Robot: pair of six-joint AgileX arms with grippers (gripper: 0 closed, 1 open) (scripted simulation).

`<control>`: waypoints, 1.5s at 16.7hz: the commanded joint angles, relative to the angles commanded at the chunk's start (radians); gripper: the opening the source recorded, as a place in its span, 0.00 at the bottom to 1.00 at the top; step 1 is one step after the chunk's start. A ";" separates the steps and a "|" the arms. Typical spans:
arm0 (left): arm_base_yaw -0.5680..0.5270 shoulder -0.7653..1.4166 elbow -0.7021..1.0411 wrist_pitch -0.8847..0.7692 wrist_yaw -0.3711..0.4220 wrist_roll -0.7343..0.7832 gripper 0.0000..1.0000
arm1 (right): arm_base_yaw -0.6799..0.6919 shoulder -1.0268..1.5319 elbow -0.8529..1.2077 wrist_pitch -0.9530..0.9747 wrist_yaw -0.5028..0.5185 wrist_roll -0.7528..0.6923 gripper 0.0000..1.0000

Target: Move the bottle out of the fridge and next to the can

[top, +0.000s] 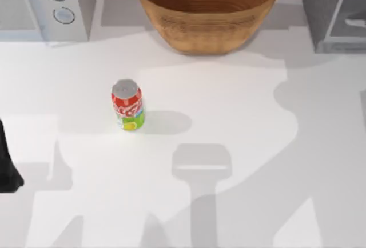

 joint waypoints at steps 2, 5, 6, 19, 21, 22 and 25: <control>0.000 0.000 0.000 0.000 0.000 0.000 1.00 | -0.003 -0.004 0.000 -0.004 0.000 0.001 0.00; 0.000 0.000 0.000 0.000 0.000 0.000 1.00 | -0.003 -0.044 0.015 -0.064 -0.002 0.003 0.00; 0.000 0.000 0.000 0.000 0.000 0.000 1.00 | -0.002 -0.064 0.023 -0.092 -0.002 0.003 0.00; 0.000 0.000 0.000 0.000 0.000 0.000 1.00 | -0.024 -0.231 -0.125 -0.089 -0.025 0.004 0.00; 0.000 0.000 0.000 0.000 0.000 0.000 1.00 | -0.034 -0.304 -0.261 -0.055 -0.039 0.004 0.00; 0.000 0.000 0.000 0.000 0.000 0.000 1.00 | -0.040 -0.343 -0.336 -0.036 -0.045 0.004 0.00; 0.000 0.000 0.000 0.000 0.000 0.000 1.00 | -0.060 -0.456 -0.512 0.020 -0.064 0.006 0.00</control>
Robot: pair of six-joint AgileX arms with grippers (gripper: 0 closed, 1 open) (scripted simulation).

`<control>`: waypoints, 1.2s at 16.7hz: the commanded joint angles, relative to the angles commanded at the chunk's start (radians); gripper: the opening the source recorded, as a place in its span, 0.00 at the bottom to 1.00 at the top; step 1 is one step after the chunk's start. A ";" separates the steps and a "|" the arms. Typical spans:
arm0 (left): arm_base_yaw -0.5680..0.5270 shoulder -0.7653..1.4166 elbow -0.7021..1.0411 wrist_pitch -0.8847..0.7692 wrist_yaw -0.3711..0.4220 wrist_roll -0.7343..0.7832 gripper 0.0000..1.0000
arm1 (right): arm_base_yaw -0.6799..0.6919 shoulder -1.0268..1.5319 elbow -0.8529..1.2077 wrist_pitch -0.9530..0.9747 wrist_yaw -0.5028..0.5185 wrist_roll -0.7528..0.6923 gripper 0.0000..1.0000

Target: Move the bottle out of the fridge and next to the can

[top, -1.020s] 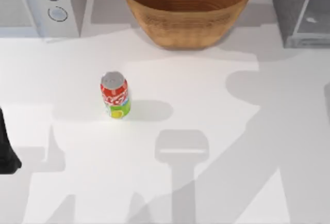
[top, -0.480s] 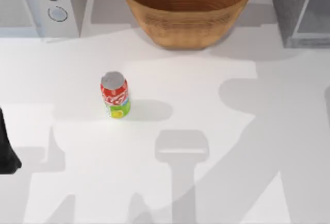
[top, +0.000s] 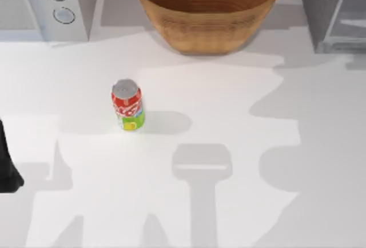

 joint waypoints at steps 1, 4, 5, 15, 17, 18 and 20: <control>0.000 0.000 0.000 0.000 0.000 0.000 1.00 | -0.005 -0.033 -0.038 0.016 -0.006 0.000 0.00; 0.000 0.000 0.000 0.000 0.000 0.000 1.00 | -0.014 -0.081 -0.089 0.042 -0.015 0.001 0.00; 0.000 0.000 0.000 0.000 0.000 0.000 1.00 | -0.014 -0.081 -0.089 0.042 -0.015 0.001 0.00; 0.000 0.000 0.000 0.000 0.000 0.000 1.00 | 0.293 0.078 -0.027 0.122 0.290 -0.001 0.00; 0.000 0.000 0.000 0.000 0.000 0.000 1.00 | 0.460 0.137 -0.004 0.154 0.454 -0.003 0.00; 0.000 0.000 0.000 0.000 0.000 0.000 1.00 | 0.548 0.165 0.007 0.169 0.542 -0.004 0.00; 0.000 0.000 0.000 0.000 0.000 0.000 1.00 | 0.723 0.211 0.026 0.195 0.721 -0.007 0.00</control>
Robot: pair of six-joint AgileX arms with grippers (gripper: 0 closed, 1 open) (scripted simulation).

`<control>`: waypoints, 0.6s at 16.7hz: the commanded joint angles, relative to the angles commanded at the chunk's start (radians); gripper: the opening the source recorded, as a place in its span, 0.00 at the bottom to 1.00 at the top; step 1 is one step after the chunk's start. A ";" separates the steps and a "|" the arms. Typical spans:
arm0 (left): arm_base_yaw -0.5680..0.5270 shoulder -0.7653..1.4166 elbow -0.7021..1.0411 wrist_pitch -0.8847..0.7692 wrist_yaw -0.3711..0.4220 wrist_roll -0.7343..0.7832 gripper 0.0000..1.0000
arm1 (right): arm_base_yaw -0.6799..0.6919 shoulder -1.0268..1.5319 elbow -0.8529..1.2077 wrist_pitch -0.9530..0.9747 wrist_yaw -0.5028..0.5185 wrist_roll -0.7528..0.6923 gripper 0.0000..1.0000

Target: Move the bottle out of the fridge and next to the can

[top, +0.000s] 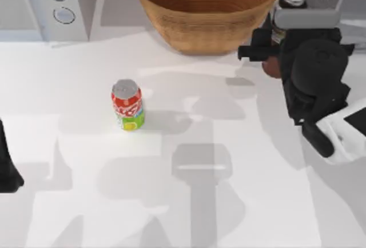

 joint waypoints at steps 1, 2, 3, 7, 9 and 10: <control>0.000 0.000 0.000 0.000 0.000 0.000 1.00 | 0.081 0.018 0.008 0.011 0.082 -0.001 0.00; 0.000 0.000 0.000 0.000 0.000 0.000 1.00 | 0.154 0.034 0.015 0.021 0.155 -0.003 0.00; 0.000 0.000 0.000 0.000 0.000 0.000 1.00 | 0.217 0.047 0.022 0.030 0.218 -0.004 0.00; 0.000 0.000 0.000 0.000 0.000 0.000 1.00 | 0.362 0.071 0.036 0.048 0.361 -0.007 0.00; 0.000 0.000 0.000 0.000 0.000 0.000 1.00 | 0.373 0.072 0.036 0.049 0.372 -0.008 0.00; 0.000 0.000 0.000 0.000 0.000 0.000 1.00 | 0.373 0.072 0.036 0.049 0.372 -0.008 0.00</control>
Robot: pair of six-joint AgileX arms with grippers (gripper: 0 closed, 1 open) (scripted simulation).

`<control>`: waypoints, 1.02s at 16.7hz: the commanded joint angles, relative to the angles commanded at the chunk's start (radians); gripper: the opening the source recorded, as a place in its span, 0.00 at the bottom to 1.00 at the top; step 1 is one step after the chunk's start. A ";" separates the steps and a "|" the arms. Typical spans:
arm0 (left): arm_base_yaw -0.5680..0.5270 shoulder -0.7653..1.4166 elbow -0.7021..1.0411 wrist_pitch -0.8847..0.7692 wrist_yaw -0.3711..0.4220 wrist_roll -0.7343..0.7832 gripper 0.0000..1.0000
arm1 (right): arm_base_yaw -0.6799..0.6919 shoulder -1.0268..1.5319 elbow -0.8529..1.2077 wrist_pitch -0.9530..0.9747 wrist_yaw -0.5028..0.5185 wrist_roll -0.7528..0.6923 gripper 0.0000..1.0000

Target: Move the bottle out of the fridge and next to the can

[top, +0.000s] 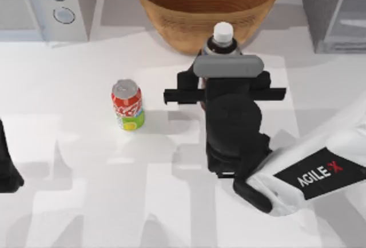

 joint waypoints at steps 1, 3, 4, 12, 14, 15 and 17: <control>0.000 0.000 0.000 0.000 0.000 0.000 1.00 | 0.000 0.000 0.000 0.000 0.000 0.000 0.00; 0.000 0.000 0.000 0.000 0.000 0.000 1.00 | -0.002 -0.002 -0.003 -0.001 -0.003 0.002 0.00; 0.000 0.000 0.000 0.000 0.000 0.000 1.00 | -0.001 -0.001 -0.001 -0.001 -0.001 0.001 0.00; 0.000 0.000 0.000 0.000 0.000 0.000 1.00 | 0.000 0.000 0.000 0.000 0.000 0.000 0.38; 0.000 0.000 0.000 0.000 0.000 0.000 1.00 | 0.000 0.000 0.000 0.000 0.000 0.000 0.53; 0.000 0.000 0.000 0.000 0.000 0.000 1.00 | 0.000 0.000 0.000 0.000 0.000 0.000 0.60; 0.000 0.000 0.000 0.000 0.000 0.000 1.00 | 0.000 0.000 0.000 0.000 0.000 0.000 0.75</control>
